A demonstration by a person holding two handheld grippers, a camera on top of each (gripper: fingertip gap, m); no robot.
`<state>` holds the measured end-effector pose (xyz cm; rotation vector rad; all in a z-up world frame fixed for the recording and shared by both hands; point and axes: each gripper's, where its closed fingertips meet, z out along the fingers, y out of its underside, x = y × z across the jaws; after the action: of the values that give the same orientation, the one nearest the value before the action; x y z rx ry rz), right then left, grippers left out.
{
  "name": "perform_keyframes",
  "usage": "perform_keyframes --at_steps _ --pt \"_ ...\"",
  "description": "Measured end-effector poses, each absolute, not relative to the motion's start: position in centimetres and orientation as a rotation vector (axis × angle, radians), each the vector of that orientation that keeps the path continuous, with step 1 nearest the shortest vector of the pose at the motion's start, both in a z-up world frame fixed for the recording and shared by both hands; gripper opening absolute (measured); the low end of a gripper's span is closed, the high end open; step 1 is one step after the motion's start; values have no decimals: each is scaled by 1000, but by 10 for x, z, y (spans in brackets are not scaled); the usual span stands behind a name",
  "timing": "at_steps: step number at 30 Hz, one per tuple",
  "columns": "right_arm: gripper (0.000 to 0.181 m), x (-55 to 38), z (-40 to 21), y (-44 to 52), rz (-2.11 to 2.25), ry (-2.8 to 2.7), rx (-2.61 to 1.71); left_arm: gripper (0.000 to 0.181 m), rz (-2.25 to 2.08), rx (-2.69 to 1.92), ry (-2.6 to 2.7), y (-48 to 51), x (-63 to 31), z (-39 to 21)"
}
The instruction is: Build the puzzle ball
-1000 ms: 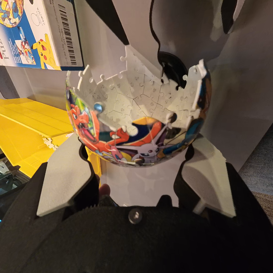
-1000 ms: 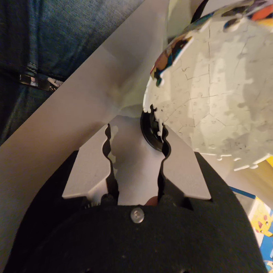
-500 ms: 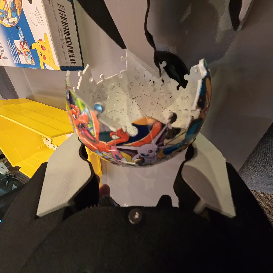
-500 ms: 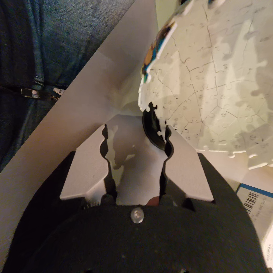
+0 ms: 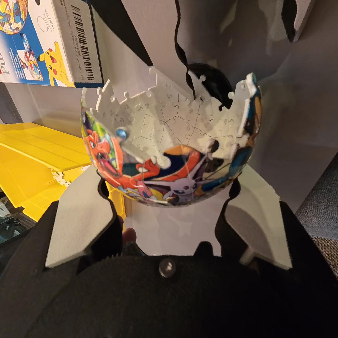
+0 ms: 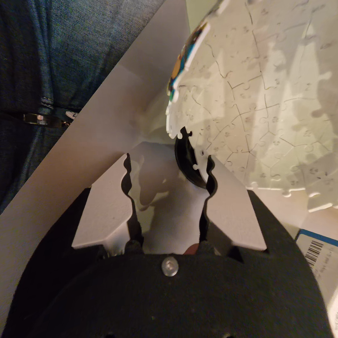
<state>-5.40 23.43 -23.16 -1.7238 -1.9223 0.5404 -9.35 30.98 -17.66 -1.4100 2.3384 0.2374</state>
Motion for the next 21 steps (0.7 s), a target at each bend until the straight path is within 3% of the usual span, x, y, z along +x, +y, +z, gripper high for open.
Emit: perform_keyframes --at_steps 21 --pt "95 -52 -233 228 520 -1802 -1804 128 214 -1397 2344 312 -90 -177"
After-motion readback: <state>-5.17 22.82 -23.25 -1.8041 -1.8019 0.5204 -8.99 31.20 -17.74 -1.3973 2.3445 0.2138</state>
